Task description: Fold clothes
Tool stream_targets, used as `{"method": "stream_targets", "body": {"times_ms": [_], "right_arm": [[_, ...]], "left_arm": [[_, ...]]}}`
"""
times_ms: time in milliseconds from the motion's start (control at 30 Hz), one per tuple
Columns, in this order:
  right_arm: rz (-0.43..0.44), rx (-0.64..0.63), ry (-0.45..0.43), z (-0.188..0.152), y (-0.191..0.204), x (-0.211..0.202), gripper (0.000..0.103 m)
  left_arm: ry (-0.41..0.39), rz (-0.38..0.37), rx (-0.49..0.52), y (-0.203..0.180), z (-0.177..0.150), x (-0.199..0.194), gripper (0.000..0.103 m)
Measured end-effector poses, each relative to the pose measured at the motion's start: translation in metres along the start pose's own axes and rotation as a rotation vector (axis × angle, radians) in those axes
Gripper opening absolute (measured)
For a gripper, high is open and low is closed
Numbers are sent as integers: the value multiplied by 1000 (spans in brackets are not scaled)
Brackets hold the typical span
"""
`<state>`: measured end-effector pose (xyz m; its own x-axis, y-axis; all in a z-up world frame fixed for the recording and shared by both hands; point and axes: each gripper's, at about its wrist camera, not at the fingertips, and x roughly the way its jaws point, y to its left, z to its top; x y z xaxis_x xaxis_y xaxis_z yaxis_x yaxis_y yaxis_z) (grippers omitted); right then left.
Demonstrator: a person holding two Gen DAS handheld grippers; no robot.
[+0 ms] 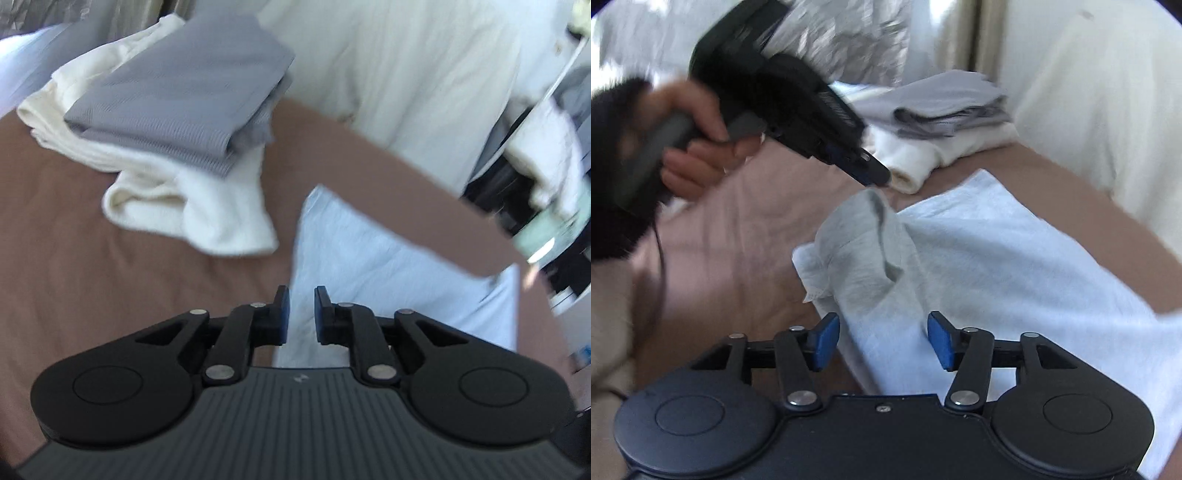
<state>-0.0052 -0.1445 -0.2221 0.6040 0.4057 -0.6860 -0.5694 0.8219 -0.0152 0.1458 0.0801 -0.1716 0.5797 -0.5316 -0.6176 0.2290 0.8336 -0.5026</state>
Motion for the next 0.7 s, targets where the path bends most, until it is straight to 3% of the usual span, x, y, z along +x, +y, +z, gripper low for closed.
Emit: {"method": "stream_targets", "body": {"times_ms": [167,233,333,400,467,567,633,700], "right_arm": [[-170,72,-9,-18,-42,-36,61],[-250,74,4,-20,-64,-43,61],[-329,55,52,-15,-103,-42,61],[-346,79,78,-12,-133,-40,61],[-308,165,87,-12,-166,-40,61],[-182,319,64,-20,-205,-45,61],[-112,397,44,-26,-222,-45,62],[-67,453,20,-34,-234,-43,62]], "left_arm": [[33,-127,123,-29,7,20,24],[88,-173,214,-46,14,40,36],[179,-197,336,-69,24,73,46],[222,-197,322,-76,32,95,47],[234,-219,287,-81,40,113,47],[249,-258,243,-81,41,137,53],[266,-276,224,-81,38,152,70],[288,-290,221,-80,32,162,72]]}}
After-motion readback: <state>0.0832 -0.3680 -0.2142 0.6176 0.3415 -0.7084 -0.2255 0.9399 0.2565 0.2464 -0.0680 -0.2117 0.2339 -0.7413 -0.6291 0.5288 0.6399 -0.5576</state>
